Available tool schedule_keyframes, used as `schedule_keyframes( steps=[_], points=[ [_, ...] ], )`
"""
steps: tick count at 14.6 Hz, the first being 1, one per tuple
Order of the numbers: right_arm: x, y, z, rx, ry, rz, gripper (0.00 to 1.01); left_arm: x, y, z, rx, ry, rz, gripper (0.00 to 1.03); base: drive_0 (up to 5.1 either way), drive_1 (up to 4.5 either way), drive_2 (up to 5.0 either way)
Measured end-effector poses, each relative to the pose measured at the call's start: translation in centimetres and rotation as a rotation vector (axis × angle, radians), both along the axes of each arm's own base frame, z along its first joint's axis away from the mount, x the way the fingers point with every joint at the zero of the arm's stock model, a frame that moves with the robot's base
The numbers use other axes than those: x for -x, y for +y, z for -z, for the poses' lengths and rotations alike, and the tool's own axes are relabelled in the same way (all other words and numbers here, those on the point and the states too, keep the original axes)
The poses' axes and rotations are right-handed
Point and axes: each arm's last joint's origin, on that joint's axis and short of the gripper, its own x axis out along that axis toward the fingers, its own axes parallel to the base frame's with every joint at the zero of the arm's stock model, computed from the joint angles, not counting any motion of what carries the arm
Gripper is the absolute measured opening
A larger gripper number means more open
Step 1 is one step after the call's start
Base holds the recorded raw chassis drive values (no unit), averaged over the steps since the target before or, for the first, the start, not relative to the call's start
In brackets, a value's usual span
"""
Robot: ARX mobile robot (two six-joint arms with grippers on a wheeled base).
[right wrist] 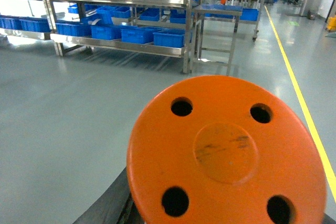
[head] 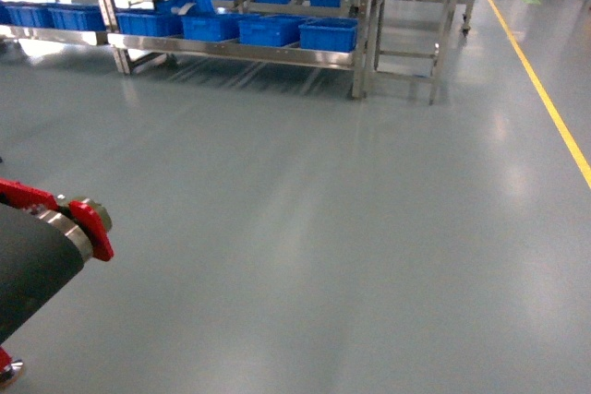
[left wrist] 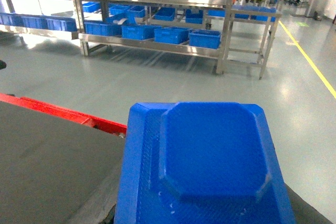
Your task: Sort blue parts and orange caps into right shelf containers
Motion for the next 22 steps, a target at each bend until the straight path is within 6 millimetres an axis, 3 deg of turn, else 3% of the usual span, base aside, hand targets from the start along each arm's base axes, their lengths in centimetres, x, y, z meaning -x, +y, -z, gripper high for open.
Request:
schedule_keyframes(
  steps=[15, 22],
  points=[
    [0.0, 0.0, 0.0, 0.0, 0.0, 0.0, 0.45, 0.0, 0.0, 0.0, 0.0, 0.0, 0.0, 0.43, -1.6, -1.63, -1.6],
    [0.0, 0.0, 0.0, 0.0, 0.0, 0.0, 0.45, 0.0, -0.01, 0.0, 0.0, 0.0, 0.002, 0.43, 0.0, 4.18, -4.2]
  ],
)
